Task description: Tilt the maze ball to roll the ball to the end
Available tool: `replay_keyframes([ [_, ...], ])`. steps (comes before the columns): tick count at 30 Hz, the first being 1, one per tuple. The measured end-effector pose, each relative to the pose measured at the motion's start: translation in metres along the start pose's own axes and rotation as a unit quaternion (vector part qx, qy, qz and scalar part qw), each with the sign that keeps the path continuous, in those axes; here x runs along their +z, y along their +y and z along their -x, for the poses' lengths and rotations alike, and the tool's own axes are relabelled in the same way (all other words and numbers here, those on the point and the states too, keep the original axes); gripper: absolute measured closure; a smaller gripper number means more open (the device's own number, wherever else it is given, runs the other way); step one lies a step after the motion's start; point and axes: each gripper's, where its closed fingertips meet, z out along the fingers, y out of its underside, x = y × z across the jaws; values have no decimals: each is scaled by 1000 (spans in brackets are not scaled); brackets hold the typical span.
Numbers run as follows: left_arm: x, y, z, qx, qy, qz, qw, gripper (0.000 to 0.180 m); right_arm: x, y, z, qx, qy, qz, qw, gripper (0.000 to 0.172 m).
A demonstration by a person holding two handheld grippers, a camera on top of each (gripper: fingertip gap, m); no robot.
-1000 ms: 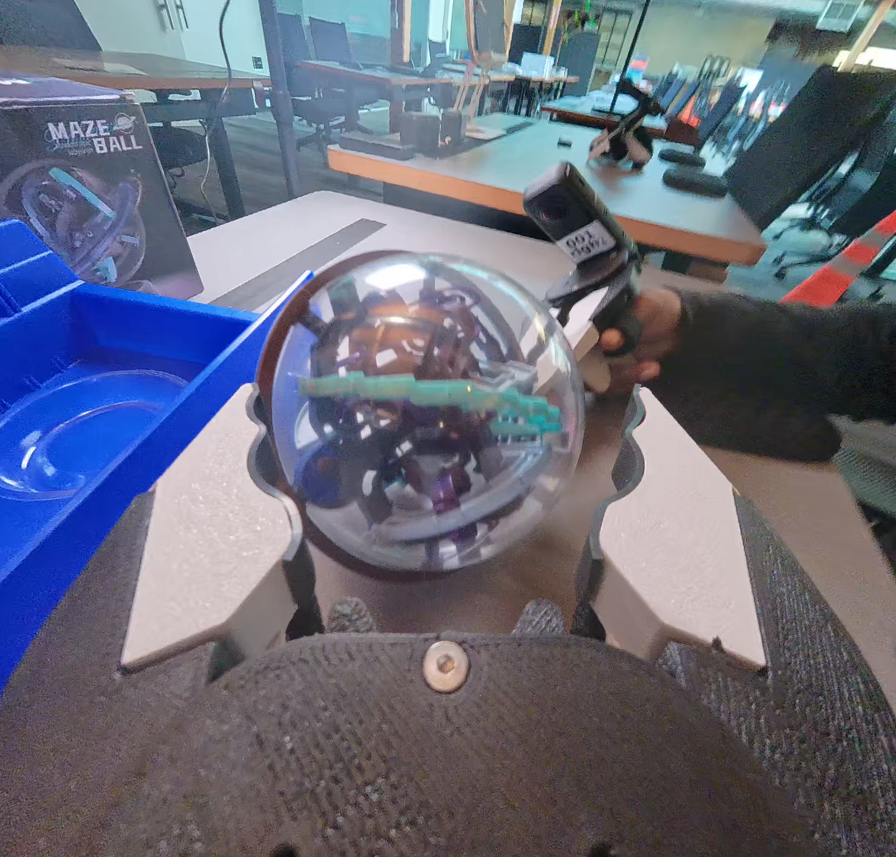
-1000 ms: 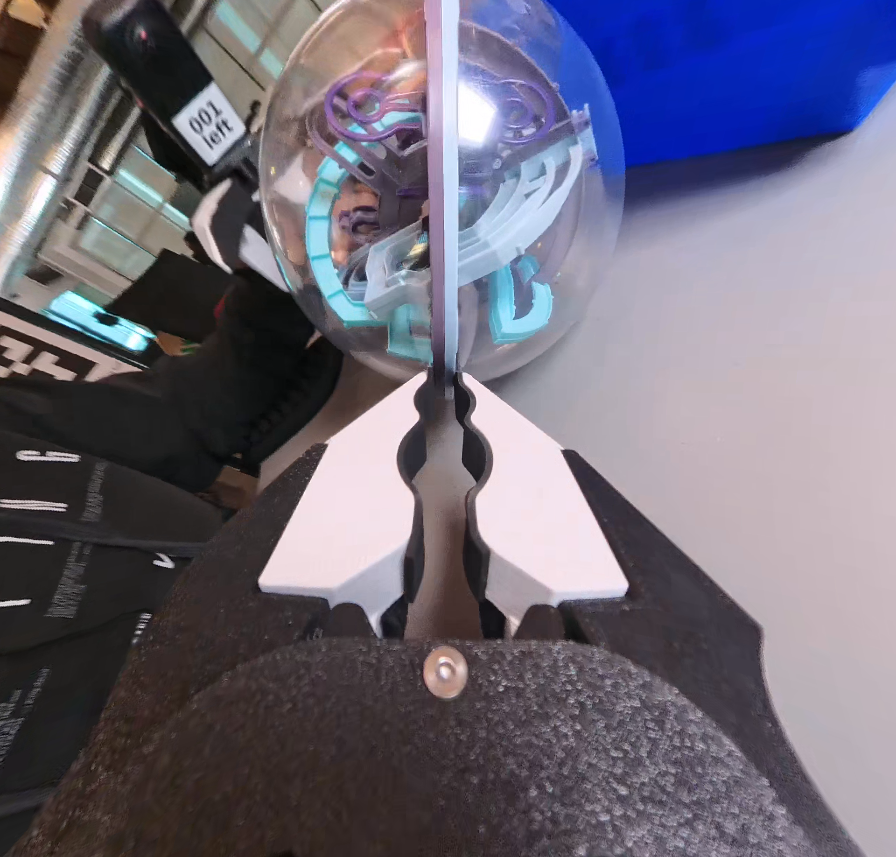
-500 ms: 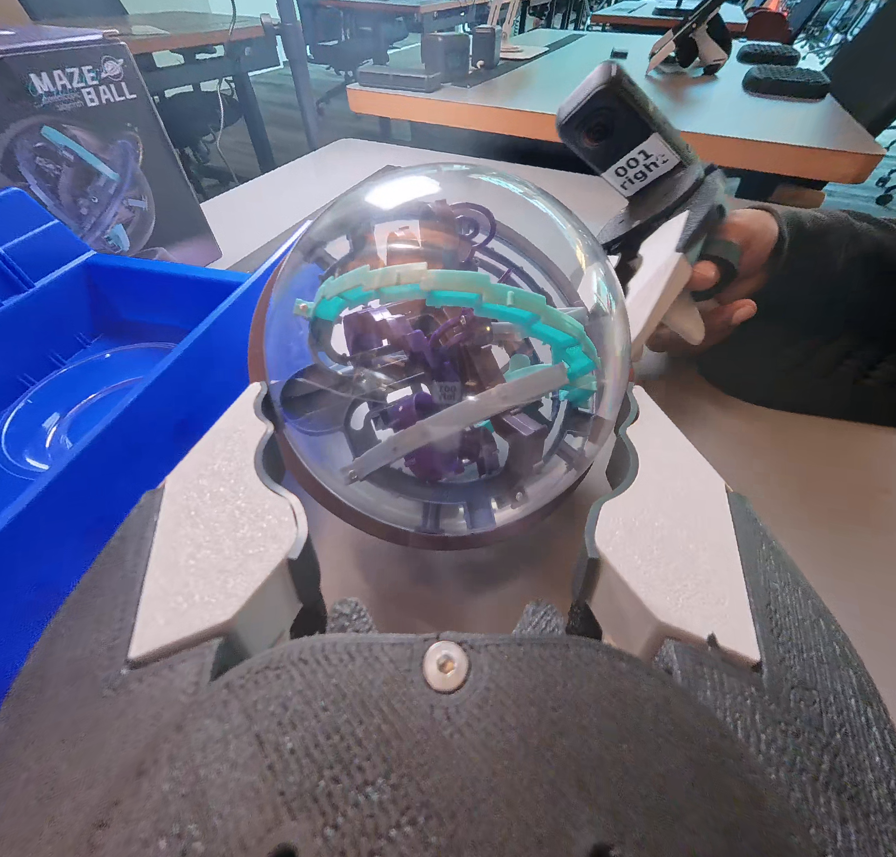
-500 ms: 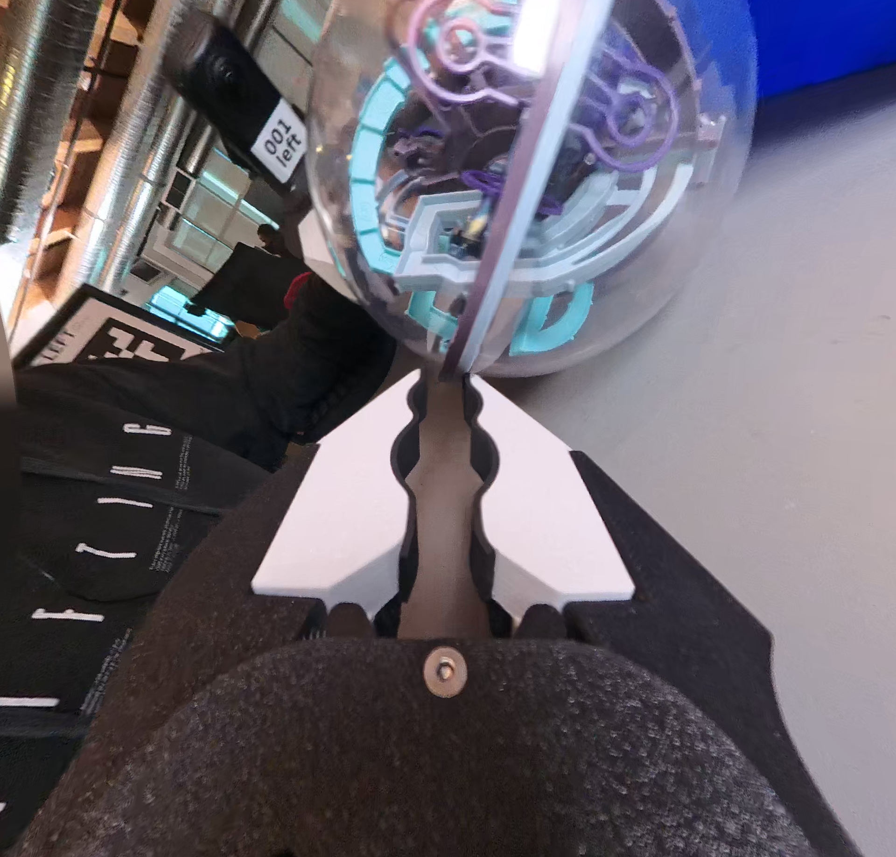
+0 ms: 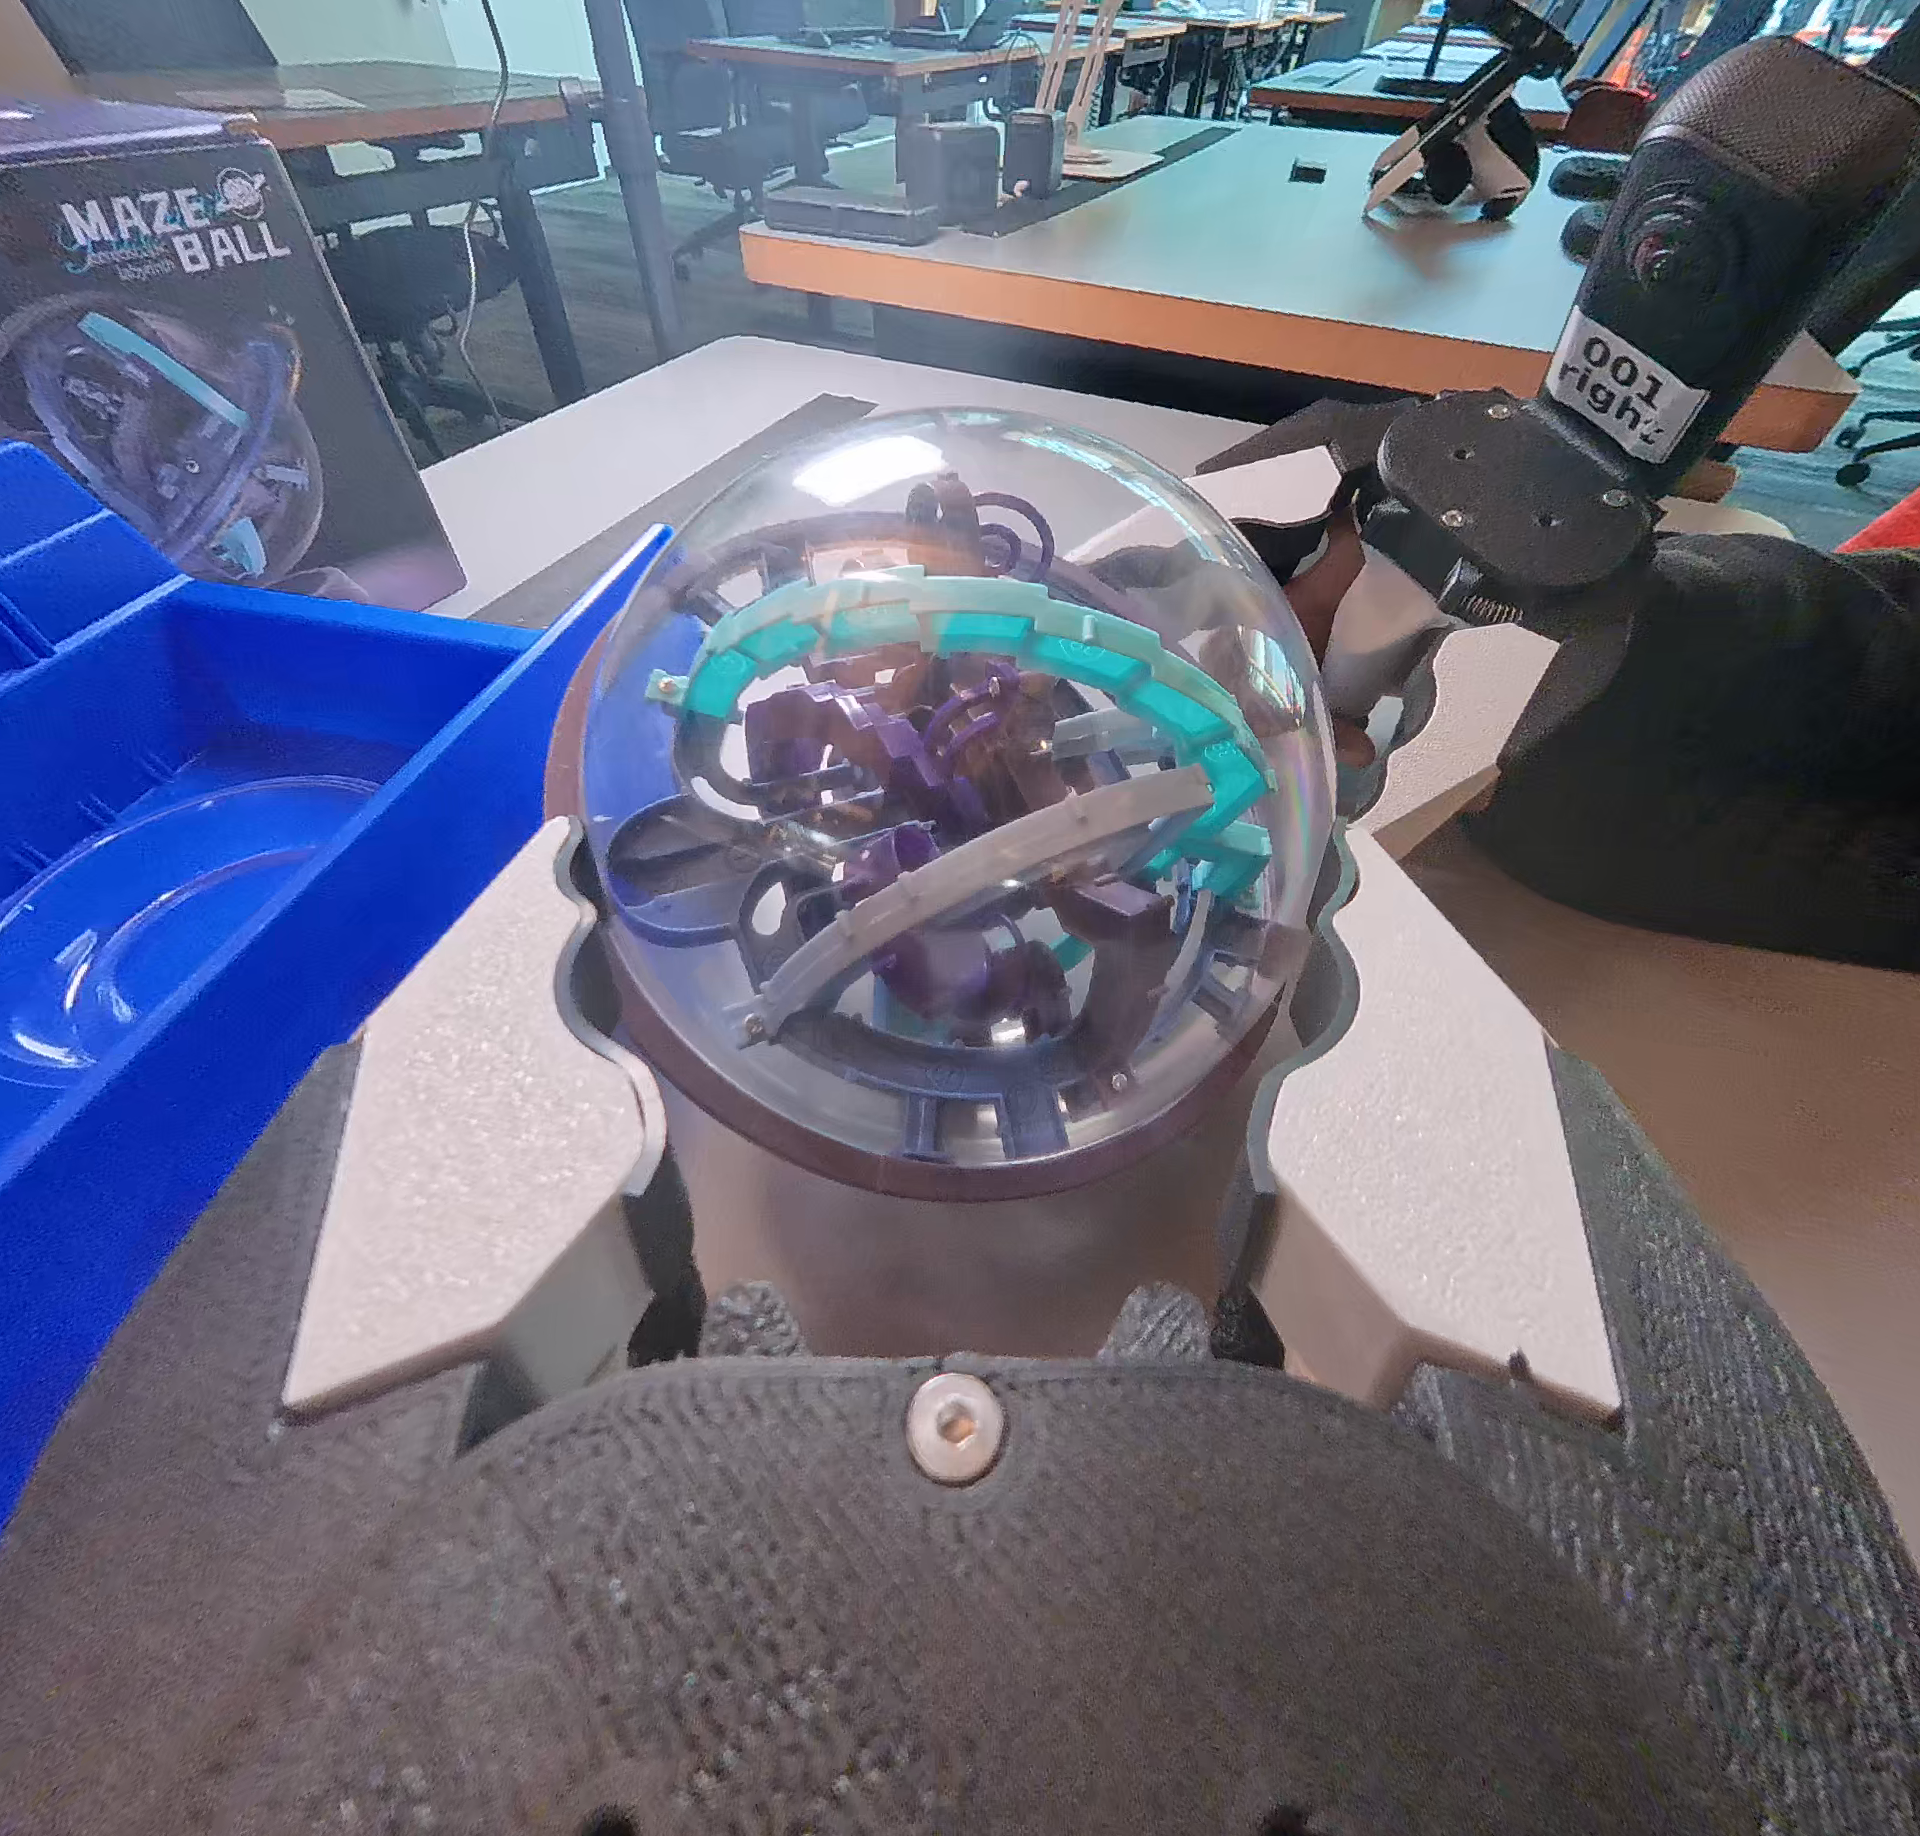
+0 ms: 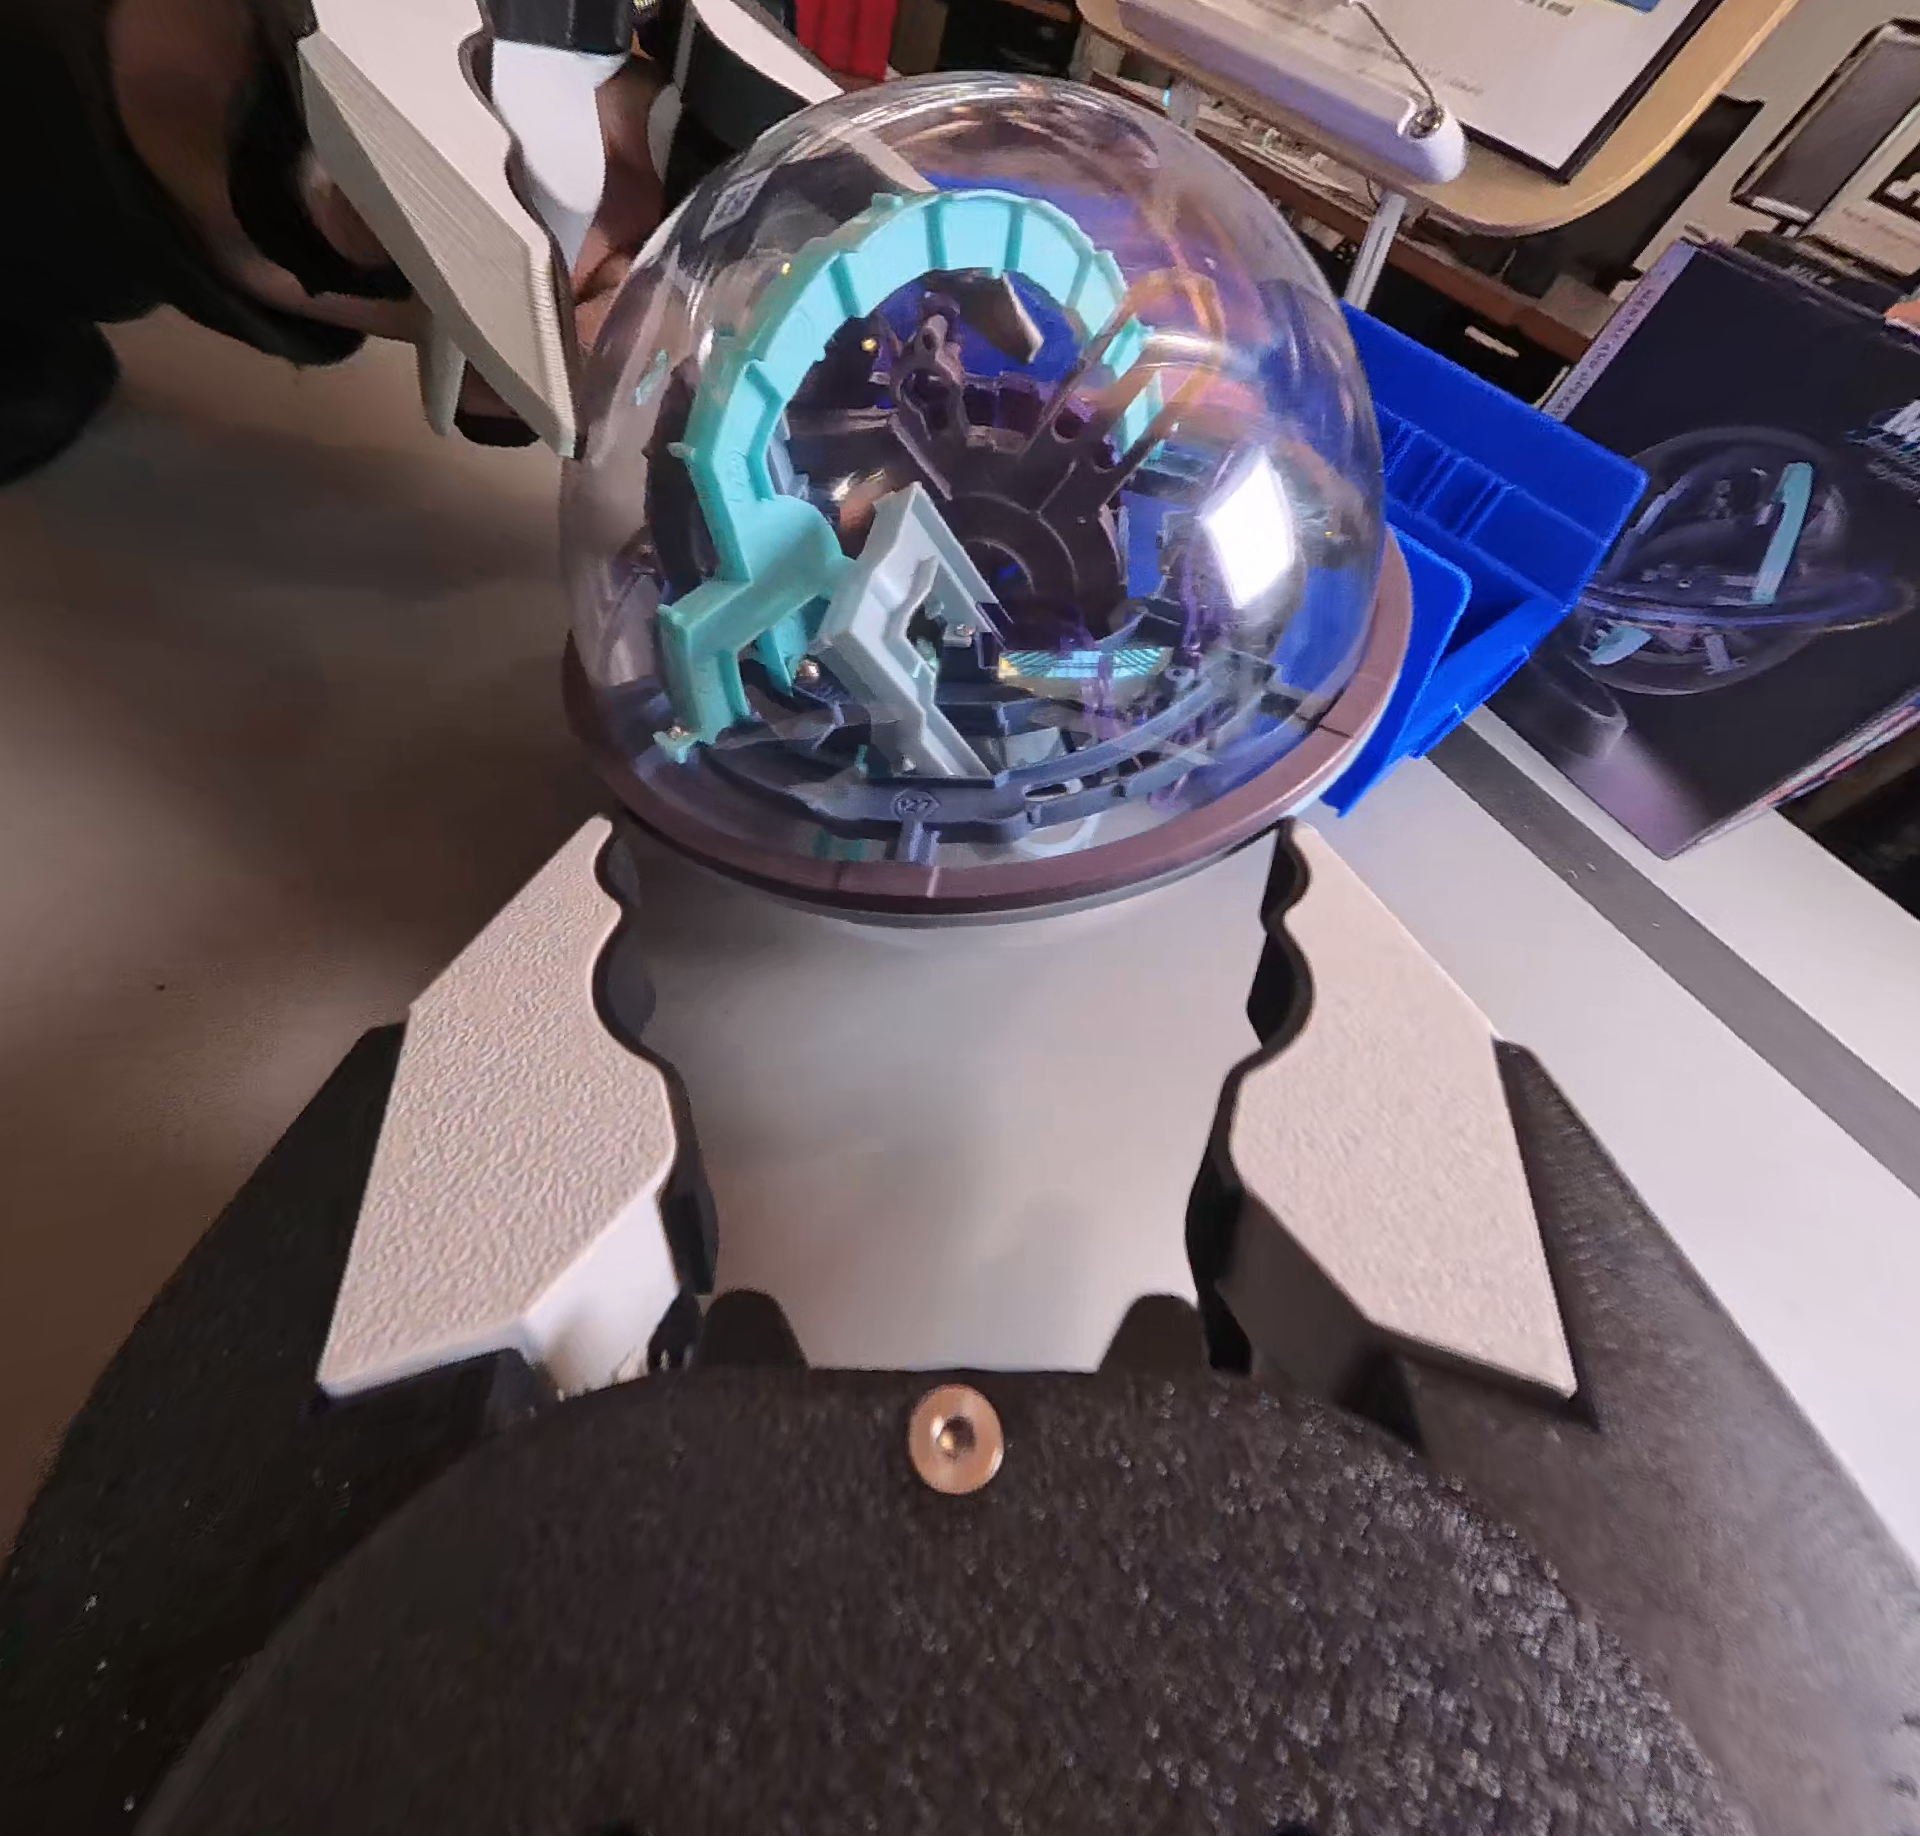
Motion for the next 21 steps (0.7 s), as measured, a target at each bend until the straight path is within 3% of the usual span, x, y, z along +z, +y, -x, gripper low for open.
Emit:
replay_keyframes([
  [5,-7,-2,-5,-27,11,10,1000,48,-4,0,12,39,-26,11,999,63],
  [10,-16,-3,-10,-121,42,31,991,49,-13,-3,26,82,-68,9,994,78],
  [16,-30,-4,-15,-160,66,35,984,49,-18,5,51,47,-126,35,990,95],
  [18,-32,-5,-17,-155,67,36,985,50,-21,5,55,39,-142,29,989,89],
  [21,-32,-6,-22,-135,66,35,988,51,-25,-7,43,48,-124,-9,991,58],
])
